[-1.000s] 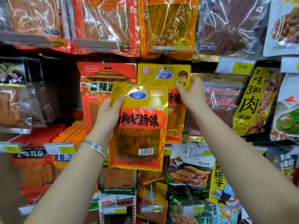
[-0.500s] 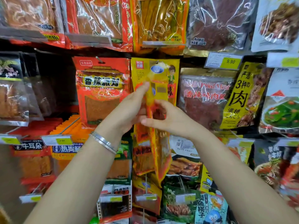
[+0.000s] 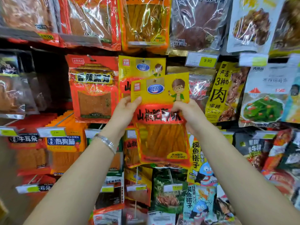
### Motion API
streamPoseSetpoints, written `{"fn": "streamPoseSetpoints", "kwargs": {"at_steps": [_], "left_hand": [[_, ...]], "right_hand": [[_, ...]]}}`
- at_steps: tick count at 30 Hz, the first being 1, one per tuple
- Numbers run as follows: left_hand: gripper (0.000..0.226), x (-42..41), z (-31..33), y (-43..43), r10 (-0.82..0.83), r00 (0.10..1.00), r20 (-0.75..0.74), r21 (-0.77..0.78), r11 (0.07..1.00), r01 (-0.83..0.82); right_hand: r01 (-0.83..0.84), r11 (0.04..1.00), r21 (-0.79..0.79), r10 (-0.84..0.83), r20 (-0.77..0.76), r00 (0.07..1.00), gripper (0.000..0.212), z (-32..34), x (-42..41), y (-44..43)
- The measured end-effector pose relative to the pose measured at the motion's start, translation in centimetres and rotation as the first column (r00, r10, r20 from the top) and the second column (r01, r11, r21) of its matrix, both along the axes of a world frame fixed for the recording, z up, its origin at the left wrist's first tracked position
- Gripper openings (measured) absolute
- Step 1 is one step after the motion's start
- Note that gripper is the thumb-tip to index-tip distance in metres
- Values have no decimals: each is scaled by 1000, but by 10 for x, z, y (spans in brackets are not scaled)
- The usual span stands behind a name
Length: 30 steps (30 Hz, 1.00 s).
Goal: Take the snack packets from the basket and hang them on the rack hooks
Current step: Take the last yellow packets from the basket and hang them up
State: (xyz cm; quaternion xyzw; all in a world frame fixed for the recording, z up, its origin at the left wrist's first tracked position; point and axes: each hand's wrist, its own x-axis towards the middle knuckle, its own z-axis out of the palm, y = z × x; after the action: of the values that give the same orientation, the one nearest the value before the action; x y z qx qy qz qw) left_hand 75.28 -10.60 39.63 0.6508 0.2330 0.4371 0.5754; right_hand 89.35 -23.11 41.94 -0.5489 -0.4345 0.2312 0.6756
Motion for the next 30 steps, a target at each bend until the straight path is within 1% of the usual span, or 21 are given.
{"fn": "streamPoseSetpoints", "kwargs": {"at_steps": [1, 2, 3, 5, 7, 9, 10, 11, 12, 13, 15, 18, 22, 26, 28, 30], "left_hand": [[27, -2, -1, 2, -43, 999, 33, -45, 998, 44], [15, -3, -1, 2, -65, 995, 78, -61, 996, 69], [10, -4, 2, 0, -59, 991, 116, -61, 996, 66], [14, -3, 11, 0, -9, 990, 140, -31, 999, 14], [7, 0, 22, 7, 79, 989, 127, 49, 995, -86], [37, 2, 39, 17, 193, 975, 107, 175, 962, -210], [49, 3, 48, 22, 260, 960, 105, 254, 926, -278], [56, 4, 58, 28, 302, 946, 116, 332, 886, -324], [59, 5, 67, 33, 311, 941, 132, 394, 855, -338], [61, 8, 75, 39, 293, 946, 141, 438, 838, -325], [61, 12, 89, 48, 221, 966, 137, 486, 835, -260], [57, 19, 100, 59, 184, 969, 163, 509, 826, -242], [56, 21, 100, 67, 174, 965, 195, 510, 822, -252], [53, 17, 95, 70, 165, 961, 221, 513, 818, -258], [51, 16, 95, 70, 141, 963, 230, 512, 824, -243], [52, 15, 97, 71, 119, 965, 234, 503, 834, -225]], "right_hand": [[-7, 1000, 10, 7, -48, 999, 13, 0, 4, -1], [-17, 999, 28, 19, -79, 997, 12, 0, 8, -1], [-18, 998, 52, 23, -105, 994, 10, -1, 11, 0], [-11, 995, 97, 22, -121, 992, 5, 0, 14, 6], [24, 993, 116, -9, -124, 992, 13, 4, 15, 17], [64, 986, 151, -45, -126, 991, 8, 12, 16, 31], [84, 983, 161, -65, -123, 990, 8, 17, 17, 39], [105, 982, 159, -87, -114, 990, 9, 22, 19, 46], [113, 982, 153, -99, -98, 990, 8, 28, 21, 53], [116, 982, 150, -104, -82, 991, 8, 33, 22, 60], [93, 984, 154, -82, -76, 994, 10, 42, 26, 73], [50, 984, 170, -36, -84, 996, 23, 51, 30, 91], [6, 990, 138, 10, -111, 994, 12, 52, 35, 109], [1, 991, 131, 18, -149, 989, 13, 47, 36, 124], [-10, 991, 135, 34, -183, 983, 13, 48, 36, 128], [-9, 992, 126, 32, -183, 983, 14, 49, 36, 131]]}}
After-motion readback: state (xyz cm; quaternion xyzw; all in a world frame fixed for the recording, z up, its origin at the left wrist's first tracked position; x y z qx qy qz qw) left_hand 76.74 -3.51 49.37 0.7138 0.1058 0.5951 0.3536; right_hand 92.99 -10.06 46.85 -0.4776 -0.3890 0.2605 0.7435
